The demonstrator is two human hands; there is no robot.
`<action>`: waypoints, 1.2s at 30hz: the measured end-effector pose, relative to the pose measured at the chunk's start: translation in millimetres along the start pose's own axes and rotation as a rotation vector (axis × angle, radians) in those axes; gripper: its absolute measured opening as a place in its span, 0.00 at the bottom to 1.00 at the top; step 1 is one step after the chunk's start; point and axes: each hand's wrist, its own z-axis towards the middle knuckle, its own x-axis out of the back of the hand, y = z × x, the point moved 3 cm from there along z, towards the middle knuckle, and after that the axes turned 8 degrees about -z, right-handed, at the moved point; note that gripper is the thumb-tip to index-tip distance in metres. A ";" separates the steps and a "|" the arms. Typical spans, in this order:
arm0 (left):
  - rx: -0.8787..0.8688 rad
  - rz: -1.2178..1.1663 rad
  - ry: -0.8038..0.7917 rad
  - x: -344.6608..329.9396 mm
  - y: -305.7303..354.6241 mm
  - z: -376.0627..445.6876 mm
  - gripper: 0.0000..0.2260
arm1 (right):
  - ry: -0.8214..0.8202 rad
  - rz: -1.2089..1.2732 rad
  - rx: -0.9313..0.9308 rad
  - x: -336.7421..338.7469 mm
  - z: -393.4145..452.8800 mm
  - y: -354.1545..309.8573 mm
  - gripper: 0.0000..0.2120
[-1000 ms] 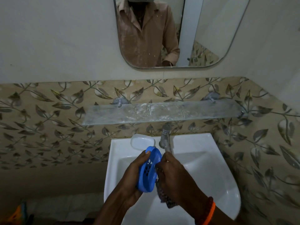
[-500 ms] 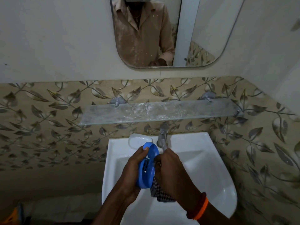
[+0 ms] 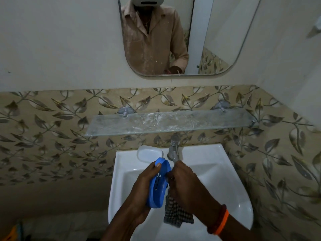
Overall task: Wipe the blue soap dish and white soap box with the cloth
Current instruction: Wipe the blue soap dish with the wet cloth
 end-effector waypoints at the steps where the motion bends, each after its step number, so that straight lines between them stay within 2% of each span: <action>1: 0.012 0.000 0.002 0.2 -0.3 0.5 0.21 | 0.021 -0.029 0.021 3.6 1.6 2.4 0.04; 6: 0.060 0.022 0.015 2.0 6.4 2.1 0.17 | 0.034 -0.225 0.166 10.5 -0.7 -3.6 0.06; 13: 0.095 -0.040 -0.006 5.5 5.9 4.8 0.18 | 0.039 0.171 0.178 -0.3 -7.9 -2.9 0.05; 16: 0.140 -0.048 -0.010 5.9 1.6 6.3 0.20 | 0.106 0.042 0.156 4.5 -1.6 5.3 0.07; 18: 0.147 -0.047 -0.001 5.2 0.9 7.0 0.22 | 0.107 -0.048 0.117 9.8 4.8 10.1 0.04; 20: 0.135 -0.039 0.027 6.8 0.4 8.5 0.21 | 0.103 -0.114 0.154 7.1 6.6 10.9 0.03; 22: 0.127 -0.043 0.037 7.0 -0.2 7.8 0.20 | 0.090 -0.064 0.134 6.7 4.2 8.9 0.06; 24: 0.122 -0.078 0.048 5.4 0.2 8.0 0.18 | 0.149 0.079 0.134 8.3 -0.8 6.3 0.09; 26: 0.134 -0.123 0.062 3.3 0.6 9.0 0.18 | 0.157 0.238 0.063 4.6 -8.0 3.9 0.07; 28: 0.126 -0.145 0.073 2.9 4.9 11.1 0.20 | 0.112 0.295 0.047 -4.3 -16.6 0.1 0.04; 31: 0.122 -0.159 0.037 3.3 6.7 13.0 0.21 | 0.086 0.281 0.068 -3.1 -19.3 -5.7 0.05; 33: 0.119 -0.172 0.000 -0.7 4.6 10.0 0.19 | 0.159 0.187 0.137 3.1 -11.0 0.0 0.04; 36: 0.097 -0.176 0.004 -4.4 -2.1 6.8 0.19 | 0.168 0.126 0.025 8.4 1.3 17.2 0.06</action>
